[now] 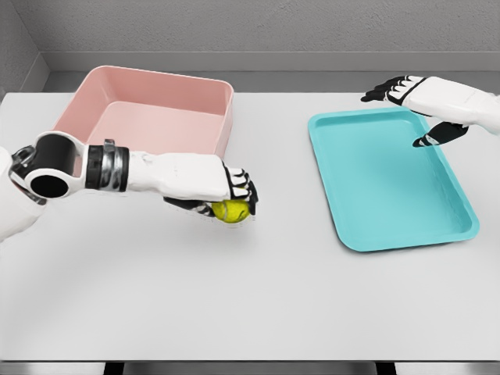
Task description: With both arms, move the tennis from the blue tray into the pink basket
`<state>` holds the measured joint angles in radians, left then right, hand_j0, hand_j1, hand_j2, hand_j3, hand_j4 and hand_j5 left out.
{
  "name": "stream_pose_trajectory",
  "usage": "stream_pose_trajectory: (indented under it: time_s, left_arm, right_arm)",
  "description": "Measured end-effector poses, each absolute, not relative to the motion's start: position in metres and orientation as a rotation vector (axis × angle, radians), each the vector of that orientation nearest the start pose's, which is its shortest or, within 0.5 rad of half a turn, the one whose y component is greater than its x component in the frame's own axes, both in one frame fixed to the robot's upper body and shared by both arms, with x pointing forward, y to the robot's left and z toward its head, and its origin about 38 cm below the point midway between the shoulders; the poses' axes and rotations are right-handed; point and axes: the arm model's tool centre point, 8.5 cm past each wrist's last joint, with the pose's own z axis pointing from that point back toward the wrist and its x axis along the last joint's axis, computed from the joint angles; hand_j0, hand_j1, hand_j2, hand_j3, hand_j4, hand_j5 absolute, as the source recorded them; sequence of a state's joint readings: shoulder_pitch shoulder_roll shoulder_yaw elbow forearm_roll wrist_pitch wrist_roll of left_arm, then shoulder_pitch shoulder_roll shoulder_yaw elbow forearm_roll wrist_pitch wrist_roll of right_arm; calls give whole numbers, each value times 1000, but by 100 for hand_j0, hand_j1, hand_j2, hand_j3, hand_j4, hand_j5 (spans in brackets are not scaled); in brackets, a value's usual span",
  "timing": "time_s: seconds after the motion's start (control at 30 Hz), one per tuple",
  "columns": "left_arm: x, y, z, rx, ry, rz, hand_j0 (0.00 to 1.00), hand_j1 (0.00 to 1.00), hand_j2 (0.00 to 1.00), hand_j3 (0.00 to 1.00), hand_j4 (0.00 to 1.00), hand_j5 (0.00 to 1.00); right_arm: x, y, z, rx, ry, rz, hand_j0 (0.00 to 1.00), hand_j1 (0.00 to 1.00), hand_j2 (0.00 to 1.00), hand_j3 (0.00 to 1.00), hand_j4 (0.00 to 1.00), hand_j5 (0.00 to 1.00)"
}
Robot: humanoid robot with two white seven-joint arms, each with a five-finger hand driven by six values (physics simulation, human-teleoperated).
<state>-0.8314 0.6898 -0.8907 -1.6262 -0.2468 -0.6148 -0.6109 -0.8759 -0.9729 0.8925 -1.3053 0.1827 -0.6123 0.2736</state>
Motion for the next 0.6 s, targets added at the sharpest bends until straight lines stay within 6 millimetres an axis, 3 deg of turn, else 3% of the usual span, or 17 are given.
stream_pose_trajectory:
  time_s: [0.2, 0.33, 0.47, 0.6]
  left_arm:
    - [414, 175, 276, -114, 1941, 2769, 36, 36, 36, 36, 36, 36]
    - [434, 191, 292, -189, 1982, 2794, 36, 36, 36, 36, 36, 36]
    - [459, 211, 299, -278, 2030, 2851, 35, 35, 35, 35, 35, 35]
    - [485, 233, 292, -349, 2086, 2932, 35, 35, 35, 35, 35, 35]
  right_arm:
    - [457, -354, 263, -485, -1539, 1889, 100, 100, 100, 100, 100, 100]
    - [457, -355, 263, -485, -1539, 1889, 100, 100, 100, 100, 100, 100]
    - [457, -355, 263, -485, -1540, 1889, 100, 100, 100, 100, 100, 100]
    - [457, -355, 263, -485, -1540, 1889, 100, 100, 100, 100, 100, 100]
